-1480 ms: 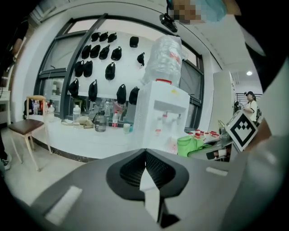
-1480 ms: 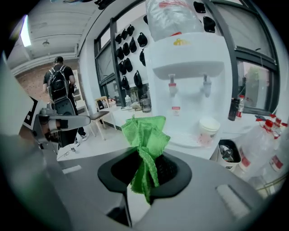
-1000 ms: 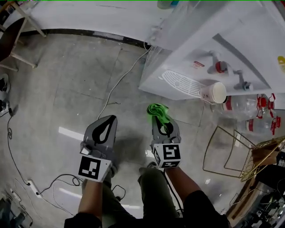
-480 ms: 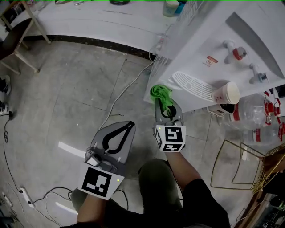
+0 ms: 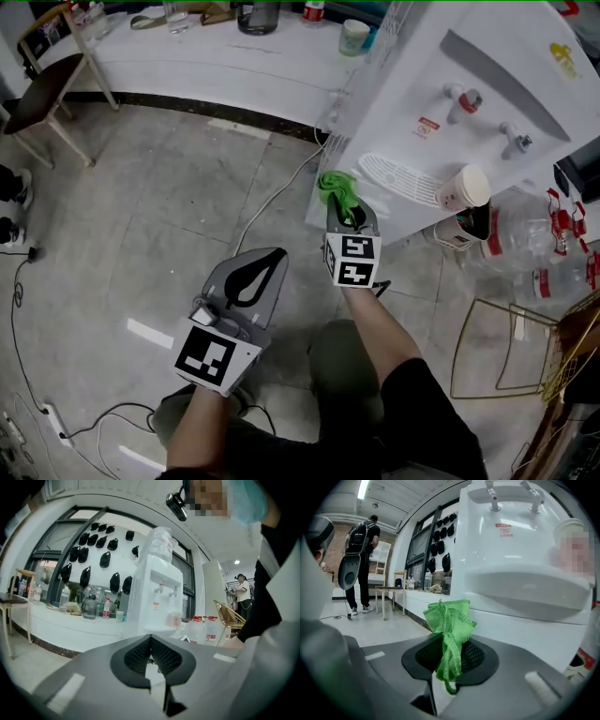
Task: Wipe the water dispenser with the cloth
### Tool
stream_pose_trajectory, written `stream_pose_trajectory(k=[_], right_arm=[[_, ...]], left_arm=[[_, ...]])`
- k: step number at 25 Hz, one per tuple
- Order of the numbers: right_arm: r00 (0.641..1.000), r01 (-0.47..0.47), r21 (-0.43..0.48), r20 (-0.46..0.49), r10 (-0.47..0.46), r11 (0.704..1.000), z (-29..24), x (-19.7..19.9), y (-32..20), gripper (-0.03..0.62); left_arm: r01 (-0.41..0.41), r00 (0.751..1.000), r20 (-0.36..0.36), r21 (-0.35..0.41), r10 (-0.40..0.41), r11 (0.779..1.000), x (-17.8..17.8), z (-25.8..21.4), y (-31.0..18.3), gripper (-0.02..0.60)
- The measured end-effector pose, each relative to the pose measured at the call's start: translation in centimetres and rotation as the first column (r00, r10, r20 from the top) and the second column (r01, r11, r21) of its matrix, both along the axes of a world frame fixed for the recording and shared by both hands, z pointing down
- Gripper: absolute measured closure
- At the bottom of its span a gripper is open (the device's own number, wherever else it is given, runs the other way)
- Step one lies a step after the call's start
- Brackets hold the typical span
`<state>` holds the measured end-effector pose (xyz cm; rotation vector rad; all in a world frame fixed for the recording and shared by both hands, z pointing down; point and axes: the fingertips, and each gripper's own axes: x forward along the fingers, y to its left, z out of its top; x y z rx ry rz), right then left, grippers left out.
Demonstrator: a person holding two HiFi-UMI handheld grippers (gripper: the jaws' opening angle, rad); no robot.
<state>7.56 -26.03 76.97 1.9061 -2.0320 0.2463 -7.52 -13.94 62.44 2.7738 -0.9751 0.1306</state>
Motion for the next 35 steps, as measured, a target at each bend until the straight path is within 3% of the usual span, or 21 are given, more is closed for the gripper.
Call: stream_pose_trajectory(k=[7,19,25,29,32,35], right_arm=[[1.0,-0.021,-0.017,0.005,0.021,1.0,0.0,3.8,2.1,0.505],[0.987,-0.162,-0.006,0.022,0.162,0.987,-0.3,17.8,8.4,0.499],[0.966,-0.259,-0.003,0.028,0.259,0.966,0.0,23.1,10.6,0.497],[0.917,-0.396,-0.024,0.04,0.396,0.918,0.5,27.1,12.7,0.504],[0.943,-0.332,-0.026,0.026,0.333,0.943,0.3,24.9,13.6,0.507],[0.984,-0.172,-0.032,0.043,0.173,0.985,1.0,18.2,12.8,0.507]], left_arm=[[-0.001,0.999,0.05,0.002,0.001,1.0,-0.4,1.6,-0.6,0.58],[-0.082,0.992,0.097,0.026,0.079,0.996,3.7,3.1,-1.5,0.578],[-0.123,0.984,0.128,0.005,0.121,0.992,4.7,4.2,-1.1,0.578],[-0.121,0.982,0.144,0.004,0.119,0.993,4.6,4.5,-1.0,0.58],[-0.117,0.981,0.155,-0.004,0.117,0.993,4.4,4.7,-0.7,0.58],[-0.098,0.982,0.162,-0.006,0.098,0.995,3.8,4.8,-0.7,0.58]])
